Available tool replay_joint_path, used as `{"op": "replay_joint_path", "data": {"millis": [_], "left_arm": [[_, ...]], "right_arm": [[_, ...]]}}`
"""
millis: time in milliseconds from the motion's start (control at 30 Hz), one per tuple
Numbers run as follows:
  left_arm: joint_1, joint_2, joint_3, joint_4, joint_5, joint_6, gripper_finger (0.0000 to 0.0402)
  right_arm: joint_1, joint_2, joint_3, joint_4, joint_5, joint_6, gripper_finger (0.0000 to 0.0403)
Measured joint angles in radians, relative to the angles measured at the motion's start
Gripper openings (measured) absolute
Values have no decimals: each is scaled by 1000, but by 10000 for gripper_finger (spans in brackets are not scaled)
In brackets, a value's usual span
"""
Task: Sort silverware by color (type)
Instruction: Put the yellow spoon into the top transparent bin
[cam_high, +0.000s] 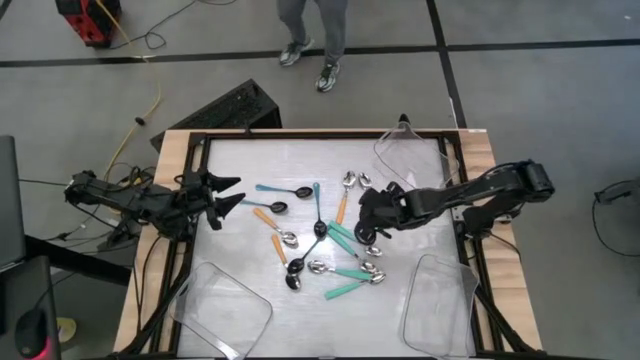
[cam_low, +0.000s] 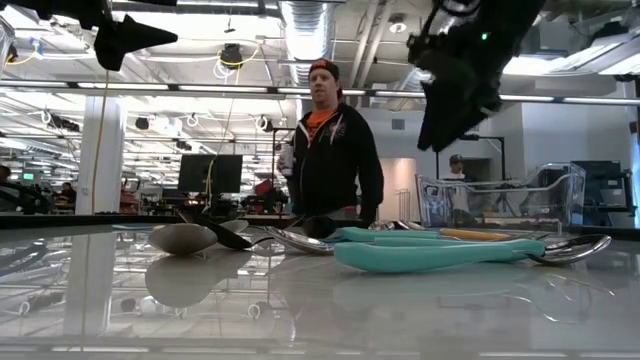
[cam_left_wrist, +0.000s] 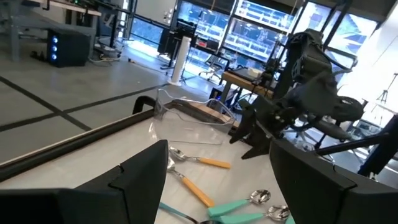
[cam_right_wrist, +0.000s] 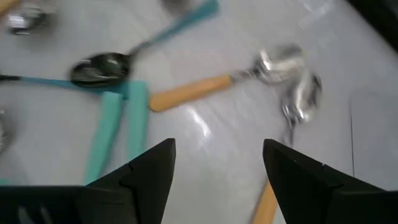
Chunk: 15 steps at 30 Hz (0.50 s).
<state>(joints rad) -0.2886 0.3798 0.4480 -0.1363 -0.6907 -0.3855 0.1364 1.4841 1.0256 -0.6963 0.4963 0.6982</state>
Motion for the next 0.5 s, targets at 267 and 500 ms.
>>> {"op": "replay_joint_path", "data": {"millis": [267,500], "left_arm": [[13,0,0,-17,35,-38,265],[68,0,0,-17,109,-74,265]], "right_arm": [[-54,102,0,-81,-56,125,270],[-90,160,0,-92,-61,79,270]]}}
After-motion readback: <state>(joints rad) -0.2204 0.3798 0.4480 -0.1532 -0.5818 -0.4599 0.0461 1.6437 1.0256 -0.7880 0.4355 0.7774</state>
